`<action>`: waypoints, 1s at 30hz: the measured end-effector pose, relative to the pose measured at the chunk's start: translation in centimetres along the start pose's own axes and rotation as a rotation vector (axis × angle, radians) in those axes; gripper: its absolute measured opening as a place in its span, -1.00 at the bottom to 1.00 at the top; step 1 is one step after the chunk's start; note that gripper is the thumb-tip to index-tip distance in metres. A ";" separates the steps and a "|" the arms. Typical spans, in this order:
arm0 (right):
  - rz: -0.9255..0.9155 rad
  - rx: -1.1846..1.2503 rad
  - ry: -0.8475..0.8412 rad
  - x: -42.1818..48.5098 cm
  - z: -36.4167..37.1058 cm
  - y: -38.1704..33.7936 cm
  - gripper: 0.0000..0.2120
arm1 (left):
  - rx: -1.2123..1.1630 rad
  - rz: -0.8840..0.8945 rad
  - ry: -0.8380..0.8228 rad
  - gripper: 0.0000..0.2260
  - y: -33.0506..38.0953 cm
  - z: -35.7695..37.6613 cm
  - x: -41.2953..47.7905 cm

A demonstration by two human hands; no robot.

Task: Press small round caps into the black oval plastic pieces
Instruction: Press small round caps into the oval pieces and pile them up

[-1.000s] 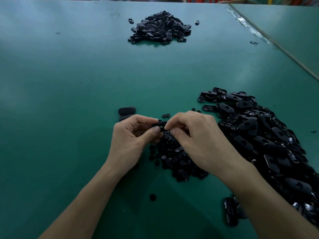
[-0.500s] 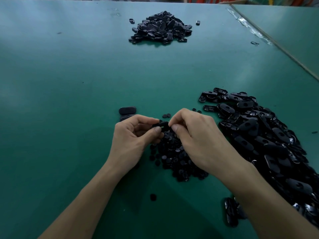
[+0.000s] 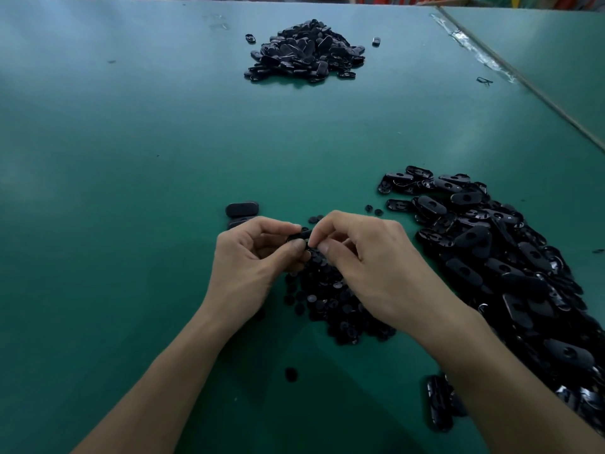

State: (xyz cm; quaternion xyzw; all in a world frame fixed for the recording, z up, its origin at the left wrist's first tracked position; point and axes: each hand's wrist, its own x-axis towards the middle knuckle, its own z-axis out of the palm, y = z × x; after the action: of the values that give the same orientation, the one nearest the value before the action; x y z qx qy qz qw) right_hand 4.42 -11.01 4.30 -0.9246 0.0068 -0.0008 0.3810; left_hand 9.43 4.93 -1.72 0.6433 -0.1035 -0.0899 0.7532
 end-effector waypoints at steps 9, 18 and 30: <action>0.006 -0.010 0.096 0.1 0.7 0.6 -0.82 | 0.002 -0.003 0.000 -0.84 0.1 0.1 -0.1; 0.032 -0.014 0.141 0.2 1.4 0.7 -0.83 | 0.031 0.003 -0.010 -0.83 0.0 0.0 0.0; 0.047 -0.037 0.154 0.3 2.1 0.4 -0.86 | 0.112 0.018 -0.088 -0.85 0.1 0.1 -0.1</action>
State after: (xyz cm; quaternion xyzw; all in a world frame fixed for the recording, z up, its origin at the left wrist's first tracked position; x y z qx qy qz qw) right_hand 4.76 -9.86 2.55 -0.9282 0.0575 -0.0628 0.3621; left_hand 9.34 4.84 -1.64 0.6788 -0.1469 -0.1054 0.7117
